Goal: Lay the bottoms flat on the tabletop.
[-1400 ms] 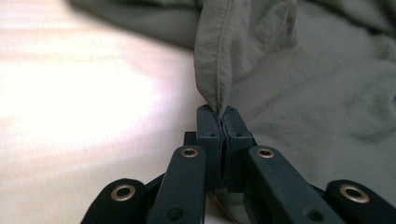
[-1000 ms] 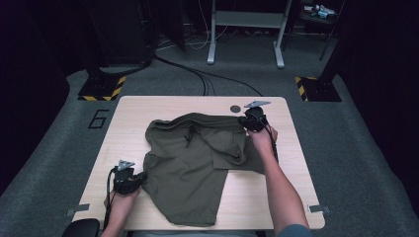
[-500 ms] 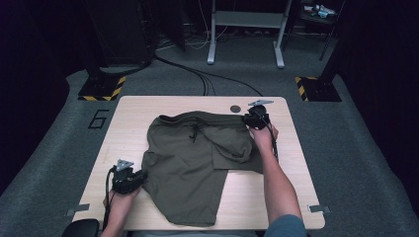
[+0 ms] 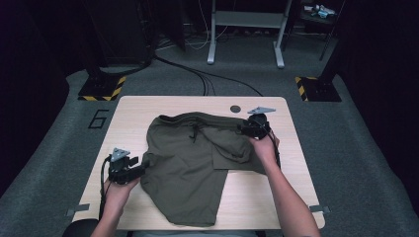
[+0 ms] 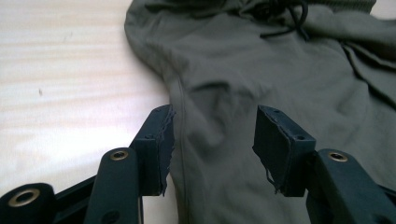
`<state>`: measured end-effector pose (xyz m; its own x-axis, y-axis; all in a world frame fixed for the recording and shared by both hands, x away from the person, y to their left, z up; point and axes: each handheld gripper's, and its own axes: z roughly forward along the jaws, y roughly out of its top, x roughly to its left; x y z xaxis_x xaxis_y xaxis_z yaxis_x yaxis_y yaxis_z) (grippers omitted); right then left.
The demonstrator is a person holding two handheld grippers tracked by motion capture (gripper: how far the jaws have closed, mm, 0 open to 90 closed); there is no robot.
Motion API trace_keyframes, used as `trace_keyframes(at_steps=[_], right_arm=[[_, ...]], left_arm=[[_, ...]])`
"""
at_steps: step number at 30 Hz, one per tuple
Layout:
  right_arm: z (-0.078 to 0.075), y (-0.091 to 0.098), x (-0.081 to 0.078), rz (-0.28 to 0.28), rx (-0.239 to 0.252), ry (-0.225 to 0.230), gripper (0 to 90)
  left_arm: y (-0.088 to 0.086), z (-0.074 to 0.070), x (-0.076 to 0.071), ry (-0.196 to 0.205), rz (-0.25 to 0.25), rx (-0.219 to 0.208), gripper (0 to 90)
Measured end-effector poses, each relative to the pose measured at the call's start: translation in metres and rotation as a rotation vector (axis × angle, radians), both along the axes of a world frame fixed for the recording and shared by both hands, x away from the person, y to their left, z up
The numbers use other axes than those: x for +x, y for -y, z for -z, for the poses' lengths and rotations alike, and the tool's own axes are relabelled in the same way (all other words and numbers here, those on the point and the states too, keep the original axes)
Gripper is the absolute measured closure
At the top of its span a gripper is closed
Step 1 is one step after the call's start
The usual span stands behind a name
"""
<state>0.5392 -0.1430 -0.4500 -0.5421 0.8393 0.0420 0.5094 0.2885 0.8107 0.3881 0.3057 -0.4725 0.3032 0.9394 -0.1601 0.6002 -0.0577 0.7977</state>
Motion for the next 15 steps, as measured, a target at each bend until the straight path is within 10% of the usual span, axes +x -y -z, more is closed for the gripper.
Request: trace_keyframes(at_steps=[15], right_arm=[[0.018,0.001,-0.06,-0.034,0.009,0.009,43.8]], left_arm=[[0.001,0.026,0.072,-0.079,0.09,0.036,37.5]])
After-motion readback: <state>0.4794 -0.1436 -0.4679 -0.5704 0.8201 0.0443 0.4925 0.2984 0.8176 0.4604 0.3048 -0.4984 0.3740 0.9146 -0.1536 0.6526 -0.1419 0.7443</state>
